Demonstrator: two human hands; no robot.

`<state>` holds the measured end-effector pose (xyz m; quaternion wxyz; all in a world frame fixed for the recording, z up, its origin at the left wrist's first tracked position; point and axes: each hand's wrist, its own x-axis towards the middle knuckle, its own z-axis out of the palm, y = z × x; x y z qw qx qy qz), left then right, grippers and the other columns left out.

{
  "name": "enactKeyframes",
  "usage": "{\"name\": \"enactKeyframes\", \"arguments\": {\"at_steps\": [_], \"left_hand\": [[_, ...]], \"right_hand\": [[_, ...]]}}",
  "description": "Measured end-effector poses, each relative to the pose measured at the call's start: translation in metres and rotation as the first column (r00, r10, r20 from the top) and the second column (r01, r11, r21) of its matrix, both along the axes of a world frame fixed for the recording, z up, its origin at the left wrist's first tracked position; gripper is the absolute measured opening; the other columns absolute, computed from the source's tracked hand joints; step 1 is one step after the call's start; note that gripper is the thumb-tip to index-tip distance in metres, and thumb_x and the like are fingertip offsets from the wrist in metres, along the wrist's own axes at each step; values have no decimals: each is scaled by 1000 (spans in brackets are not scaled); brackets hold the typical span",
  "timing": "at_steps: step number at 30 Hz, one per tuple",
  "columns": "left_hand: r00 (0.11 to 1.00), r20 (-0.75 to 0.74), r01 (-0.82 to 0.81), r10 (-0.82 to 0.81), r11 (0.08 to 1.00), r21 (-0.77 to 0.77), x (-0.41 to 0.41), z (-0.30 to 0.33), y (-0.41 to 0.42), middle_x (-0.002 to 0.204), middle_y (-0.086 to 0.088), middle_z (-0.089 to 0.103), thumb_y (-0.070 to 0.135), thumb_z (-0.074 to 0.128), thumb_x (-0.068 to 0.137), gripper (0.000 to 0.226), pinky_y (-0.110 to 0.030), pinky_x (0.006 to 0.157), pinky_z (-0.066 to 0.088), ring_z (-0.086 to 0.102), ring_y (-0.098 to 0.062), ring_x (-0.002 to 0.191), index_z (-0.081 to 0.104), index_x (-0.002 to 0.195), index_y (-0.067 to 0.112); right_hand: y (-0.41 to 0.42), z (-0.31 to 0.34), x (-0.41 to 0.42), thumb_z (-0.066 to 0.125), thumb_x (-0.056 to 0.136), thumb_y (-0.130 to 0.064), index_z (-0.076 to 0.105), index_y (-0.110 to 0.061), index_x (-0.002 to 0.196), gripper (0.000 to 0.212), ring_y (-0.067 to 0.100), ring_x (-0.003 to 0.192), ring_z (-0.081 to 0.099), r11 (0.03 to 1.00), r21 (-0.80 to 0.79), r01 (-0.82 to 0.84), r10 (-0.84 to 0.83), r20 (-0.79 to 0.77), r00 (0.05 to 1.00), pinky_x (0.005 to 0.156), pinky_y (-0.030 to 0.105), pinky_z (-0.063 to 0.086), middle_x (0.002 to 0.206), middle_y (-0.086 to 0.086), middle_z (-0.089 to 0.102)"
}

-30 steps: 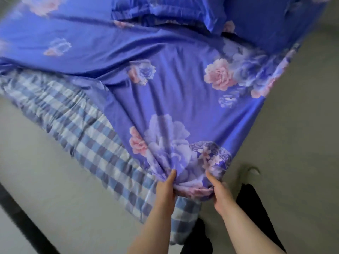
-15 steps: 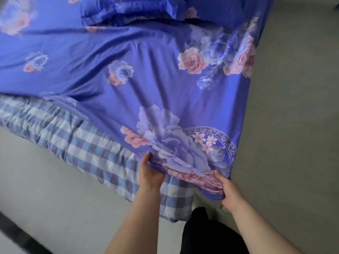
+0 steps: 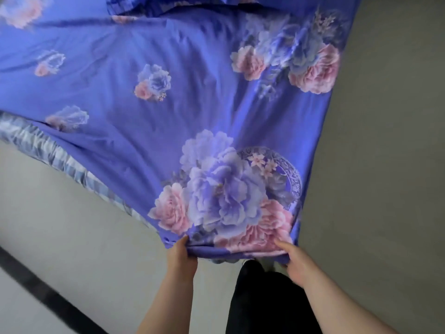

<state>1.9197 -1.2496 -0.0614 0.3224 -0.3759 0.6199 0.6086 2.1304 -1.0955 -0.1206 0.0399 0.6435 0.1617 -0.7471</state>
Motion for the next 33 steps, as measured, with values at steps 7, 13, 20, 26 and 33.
{"name": "enactKeyframes", "arguments": {"at_steps": [7,13,20,26,33], "left_hand": [[994,84,-64,73,993,-100,33,-9,15,59,-9,58,-1,30,99,26,-41,88,40,54,-22,67,48,82,5],[988,146,-14,47,975,-220,52,-19,10,97,-9,58,3,40,96,22,-35,76,47,58,-22,83,51,113,10],[946,308,196,-96,930,-310,72,-11,-2,128,-5,51,21,55,95,40,-32,89,41,47,-24,123,46,133,14],[935,341,225,-99,908,-354,81,-13,-3,137,-12,47,30,56,96,51,-37,105,40,45,-30,127,40,138,7],[929,354,247,-111,897,-367,105,-22,-20,136,-9,47,34,57,95,52,-34,101,39,46,-27,126,42,137,7]], "right_hand": [[-24,-51,16,57,90,-35,59,-8,109,33,33,82,67,989,111,-100,68,255,964,71,55,56,100,18,67],[-23,-62,24,46,93,-39,57,3,118,50,42,106,60,948,160,-274,191,403,895,93,53,48,118,26,61],[-24,-24,42,75,78,-37,61,6,105,53,31,86,64,965,140,-222,160,358,920,79,40,51,95,17,64],[-31,-43,65,73,75,-47,54,5,126,76,36,120,53,969,149,-197,122,404,907,104,43,40,129,22,56],[-58,-40,84,73,81,-27,66,3,96,34,25,78,59,920,196,-338,263,328,907,64,27,46,87,17,65]]}}
